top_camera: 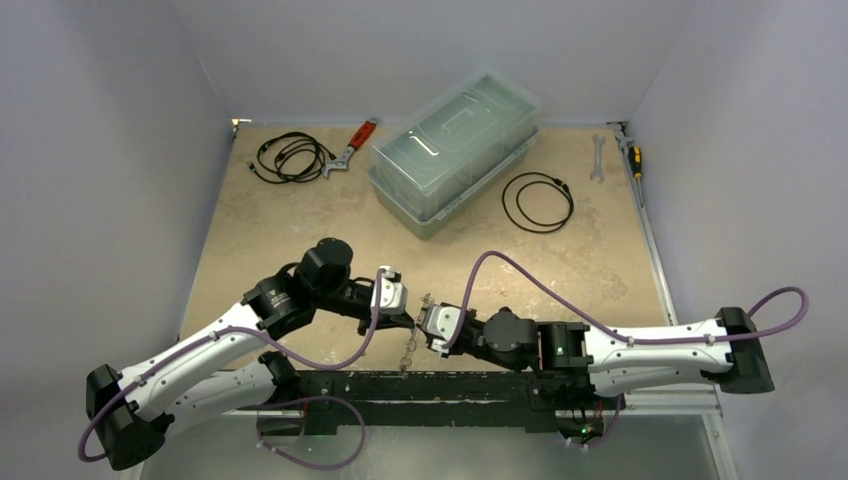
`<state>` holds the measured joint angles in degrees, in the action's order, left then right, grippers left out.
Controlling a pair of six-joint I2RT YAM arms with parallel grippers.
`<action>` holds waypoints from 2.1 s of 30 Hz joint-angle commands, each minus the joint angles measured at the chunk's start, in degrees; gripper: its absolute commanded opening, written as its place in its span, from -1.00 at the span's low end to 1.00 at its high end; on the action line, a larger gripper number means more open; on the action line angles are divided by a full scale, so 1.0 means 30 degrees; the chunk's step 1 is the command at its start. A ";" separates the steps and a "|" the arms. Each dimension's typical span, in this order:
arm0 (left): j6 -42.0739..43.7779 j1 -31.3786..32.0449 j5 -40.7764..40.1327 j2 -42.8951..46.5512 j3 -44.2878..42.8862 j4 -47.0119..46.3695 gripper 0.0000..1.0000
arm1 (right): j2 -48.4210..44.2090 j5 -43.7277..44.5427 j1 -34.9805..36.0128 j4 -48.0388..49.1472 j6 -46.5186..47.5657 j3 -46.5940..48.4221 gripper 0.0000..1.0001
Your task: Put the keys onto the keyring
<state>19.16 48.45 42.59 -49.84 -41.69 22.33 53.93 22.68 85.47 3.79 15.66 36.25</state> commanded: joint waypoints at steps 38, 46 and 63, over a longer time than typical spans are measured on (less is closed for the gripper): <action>0.0390 0.0033 0.1679 0.1826 -0.0436 -0.1451 -0.32 | -0.1830 -0.2219 -0.0043 0.1283 -0.0114 -0.0551 -1.00; 0.0621 0.0023 0.1154 0.2679 0.0037 -0.1934 0.01 | -0.3707 -0.2346 -0.0043 0.2052 -0.0327 -0.1143 -1.00; -0.0949 0.0023 0.2195 0.1182 0.0762 -0.4197 -0.30 | -0.4225 -0.2500 -0.0043 0.3632 -0.0271 -0.1536 -1.00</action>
<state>18.39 48.45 46.89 -45.67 -40.14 13.89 41.63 14.39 85.45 8.73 15.40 31.51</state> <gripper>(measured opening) 0.369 0.009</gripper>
